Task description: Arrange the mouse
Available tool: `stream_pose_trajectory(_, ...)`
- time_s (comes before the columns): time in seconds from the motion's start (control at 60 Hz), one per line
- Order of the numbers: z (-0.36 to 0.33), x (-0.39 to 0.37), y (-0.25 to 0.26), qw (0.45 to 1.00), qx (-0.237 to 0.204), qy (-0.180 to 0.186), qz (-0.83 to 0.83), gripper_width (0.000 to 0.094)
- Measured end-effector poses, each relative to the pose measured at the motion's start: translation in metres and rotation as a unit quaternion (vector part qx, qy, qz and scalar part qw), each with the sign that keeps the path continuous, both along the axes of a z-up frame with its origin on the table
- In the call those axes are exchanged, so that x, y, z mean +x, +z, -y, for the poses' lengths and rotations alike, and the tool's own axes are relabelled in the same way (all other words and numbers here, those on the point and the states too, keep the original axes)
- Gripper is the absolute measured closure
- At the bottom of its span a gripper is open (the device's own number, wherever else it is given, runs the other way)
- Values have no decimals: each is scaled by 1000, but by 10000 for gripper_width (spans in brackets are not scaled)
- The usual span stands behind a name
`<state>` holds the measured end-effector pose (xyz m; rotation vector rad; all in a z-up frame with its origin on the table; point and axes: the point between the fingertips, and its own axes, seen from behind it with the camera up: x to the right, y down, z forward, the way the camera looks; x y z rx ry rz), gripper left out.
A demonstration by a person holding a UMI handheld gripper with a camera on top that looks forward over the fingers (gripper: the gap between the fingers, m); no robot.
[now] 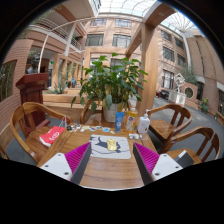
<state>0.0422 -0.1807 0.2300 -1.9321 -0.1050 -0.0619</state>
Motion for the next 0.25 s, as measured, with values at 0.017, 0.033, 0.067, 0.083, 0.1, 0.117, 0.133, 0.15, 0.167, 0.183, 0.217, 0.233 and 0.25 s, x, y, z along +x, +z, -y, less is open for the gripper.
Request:
stream_pose_trajectory(0.017, 2, 0, 0, 1000, -1, 0, 0, 84)
stream_pose_trajectory(0.033, 5, -1, 1, 1000, -1, 1, 0, 84)
stream_pose_trajectory(0.067, 9, -2, 2, 1000, -3, 3, -3, 83)
stream_pose_trajectory(0.083, 11, -3, 2, 1000, -2, 4, -4, 84)
stream_pose_trajectory(0.1, 13, -3, 2, 1000, -2, 5, -5, 84)
stream_pose_trajectory(0.117, 15, -4, 2, 1000, -1, 6, -6, 84)
stream_pose_trajectory(0.133, 14, -5, 0, 1000, -2, 6, -6, 84)
stream_pose_trajectory(0.15, 15, -5, -1, 1000, -3, 6, -6, 83)
stream_pose_trajectory(0.167, 17, -5, -1, 1000, -4, 6, -5, 84)
stream_pose_trajectory(0.183, 18, -4, -1, 1000, -5, 6, -5, 85)
stream_pose_trajectory(0.217, 19, -3, -2, 1000, -6, 6, -5, 84)
stream_pose_trajectory(0.233, 20, -3, -2, 1000, -7, 5, -4, 84)
stream_pose_trajectory(0.25, 20, -2, -2, 1000, -6, 4, -2, 83)
